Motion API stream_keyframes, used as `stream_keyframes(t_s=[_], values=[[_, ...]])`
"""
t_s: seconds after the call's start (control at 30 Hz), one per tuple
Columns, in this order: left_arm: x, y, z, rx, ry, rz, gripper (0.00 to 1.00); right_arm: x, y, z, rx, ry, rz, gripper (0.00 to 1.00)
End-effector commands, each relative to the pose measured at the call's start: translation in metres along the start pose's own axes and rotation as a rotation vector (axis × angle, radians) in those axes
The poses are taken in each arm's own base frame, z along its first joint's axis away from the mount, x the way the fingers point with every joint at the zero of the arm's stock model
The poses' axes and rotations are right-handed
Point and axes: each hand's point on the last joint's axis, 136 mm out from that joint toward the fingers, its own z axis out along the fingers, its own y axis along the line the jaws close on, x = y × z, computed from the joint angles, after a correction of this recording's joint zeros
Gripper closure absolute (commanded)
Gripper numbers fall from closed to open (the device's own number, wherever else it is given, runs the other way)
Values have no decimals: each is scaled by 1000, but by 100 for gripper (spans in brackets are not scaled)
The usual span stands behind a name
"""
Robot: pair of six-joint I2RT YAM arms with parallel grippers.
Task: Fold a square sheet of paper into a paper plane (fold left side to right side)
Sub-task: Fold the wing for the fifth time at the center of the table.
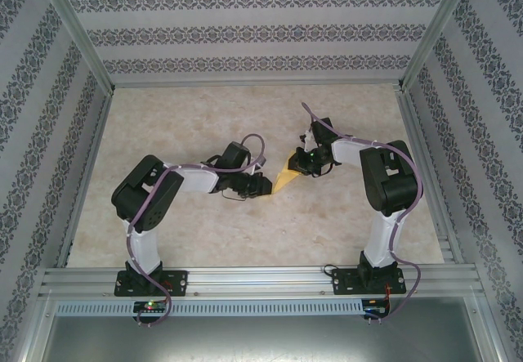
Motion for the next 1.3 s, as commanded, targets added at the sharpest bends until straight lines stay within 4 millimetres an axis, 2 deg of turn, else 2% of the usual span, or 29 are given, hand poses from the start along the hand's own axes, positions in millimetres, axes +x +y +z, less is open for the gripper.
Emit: stream_keyframes(t_s=[0.0, 0.3, 0.53, 0.93, 1.13, 1.27], values=[[-18, -28, -10, 53, -25, 48, 80, 15, -28, 9, 120, 44, 29, 86], [-31, -25, 30, 54, 53, 65, 80, 17, -29, 11, 123, 52, 33, 86], [-33, -16, 41, 17, 77, 74, 80, 19, -31, 11, 131, 56, 32, 87], [-3, 19, 40, -166, 178, 111, 80, 19, -34, 11, 155, 63, 28, 87], [15, 21, 32, -177, 210, 110, 80, 16, -34, 8, 162, 54, 21, 87], [30, 12, 20, -148, 226, 134, 80, 8, -31, 4, 158, 35, 9, 87]])
